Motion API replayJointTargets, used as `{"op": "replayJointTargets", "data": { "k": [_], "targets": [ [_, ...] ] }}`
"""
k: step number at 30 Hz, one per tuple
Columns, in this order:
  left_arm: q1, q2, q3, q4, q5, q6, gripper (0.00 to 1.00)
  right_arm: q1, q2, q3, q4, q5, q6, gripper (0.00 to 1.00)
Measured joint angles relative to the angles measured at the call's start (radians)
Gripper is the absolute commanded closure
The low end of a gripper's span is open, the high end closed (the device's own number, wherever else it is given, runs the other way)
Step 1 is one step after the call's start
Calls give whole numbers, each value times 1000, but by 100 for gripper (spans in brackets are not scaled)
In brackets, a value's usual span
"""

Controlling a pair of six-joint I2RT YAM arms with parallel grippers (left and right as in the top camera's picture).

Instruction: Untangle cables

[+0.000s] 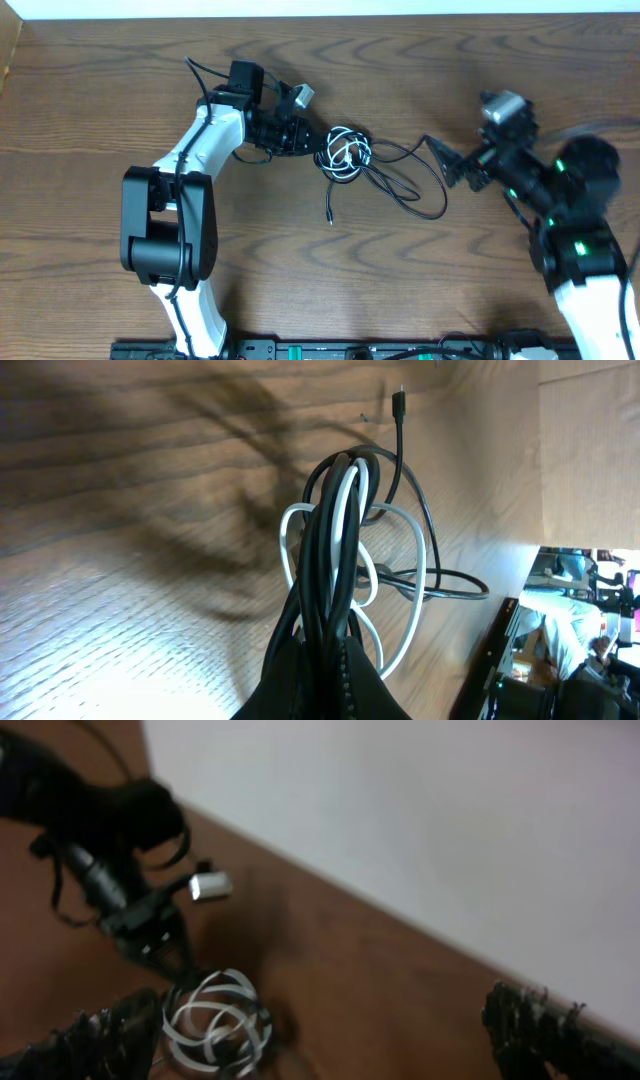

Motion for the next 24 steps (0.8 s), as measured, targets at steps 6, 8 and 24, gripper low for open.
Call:
{"op": "replayJointTargets", "data": {
  "k": [6,8,24],
  "targets": [
    [-24,0,0,0,-7,-3,93,0,177,9,29,-95,0,1],
    [-33,0,0,0,-8,-3,93,0,212,9,28,-119,3,1],
    [-139,0,0,-2,-8,7,93,0,431,11,31,-236,162,80]
  ]
}}
